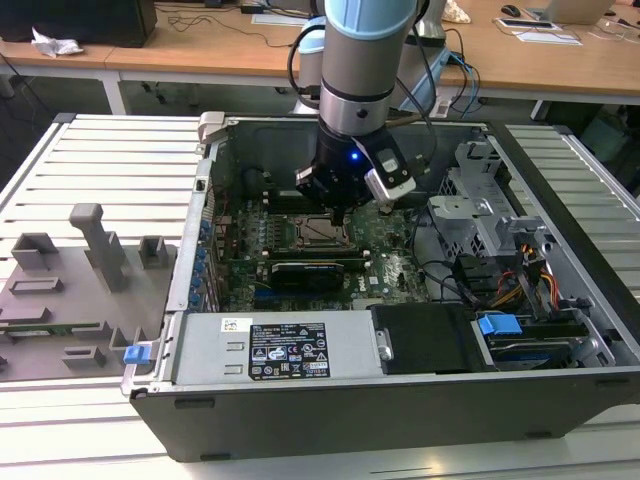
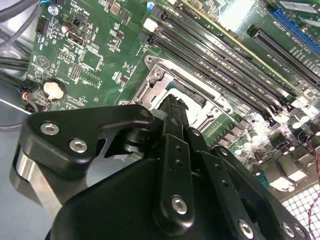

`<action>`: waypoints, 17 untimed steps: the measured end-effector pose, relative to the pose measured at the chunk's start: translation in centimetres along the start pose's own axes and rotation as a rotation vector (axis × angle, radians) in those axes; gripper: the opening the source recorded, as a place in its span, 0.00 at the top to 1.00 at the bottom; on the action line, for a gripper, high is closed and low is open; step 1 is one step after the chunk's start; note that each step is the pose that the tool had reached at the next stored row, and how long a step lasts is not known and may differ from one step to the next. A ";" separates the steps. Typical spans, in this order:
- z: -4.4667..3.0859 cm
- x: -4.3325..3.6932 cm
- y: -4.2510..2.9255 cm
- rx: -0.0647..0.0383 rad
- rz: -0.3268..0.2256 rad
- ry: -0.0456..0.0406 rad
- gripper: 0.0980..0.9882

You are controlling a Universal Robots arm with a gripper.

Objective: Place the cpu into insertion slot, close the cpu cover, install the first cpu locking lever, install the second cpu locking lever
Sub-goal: 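Install the second cpu locking lever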

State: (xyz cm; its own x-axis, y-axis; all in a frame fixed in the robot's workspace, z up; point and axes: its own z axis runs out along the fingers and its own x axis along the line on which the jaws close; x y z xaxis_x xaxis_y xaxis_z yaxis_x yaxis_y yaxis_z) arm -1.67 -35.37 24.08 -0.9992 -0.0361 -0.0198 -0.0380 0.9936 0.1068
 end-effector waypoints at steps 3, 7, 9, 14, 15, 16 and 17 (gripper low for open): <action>-0.02 0.00 -0.18 0.000 0.000 0.0000 1.00; -0.07 0.03 -0.75 0.000 0.000 0.0000 1.00; -0.07 0.04 -1.00 0.000 0.000 0.0018 1.00; 0.08 0.97 -1.09 -0.002 0.000 0.0022 1.00; 0.12 1.39 -1.14 -0.003 0.000 0.0021 1.00; 0.19 1.78 -1.32 -0.003 0.000 0.0020 1.00; 0.21 1.94 -1.50 -0.003 0.000 0.0022 1.00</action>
State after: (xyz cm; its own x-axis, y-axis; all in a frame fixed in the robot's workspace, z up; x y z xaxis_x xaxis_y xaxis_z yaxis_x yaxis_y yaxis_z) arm -3.55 -36.91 23.67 -0.9992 -0.0365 -0.0176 -0.0382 0.9933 0.1095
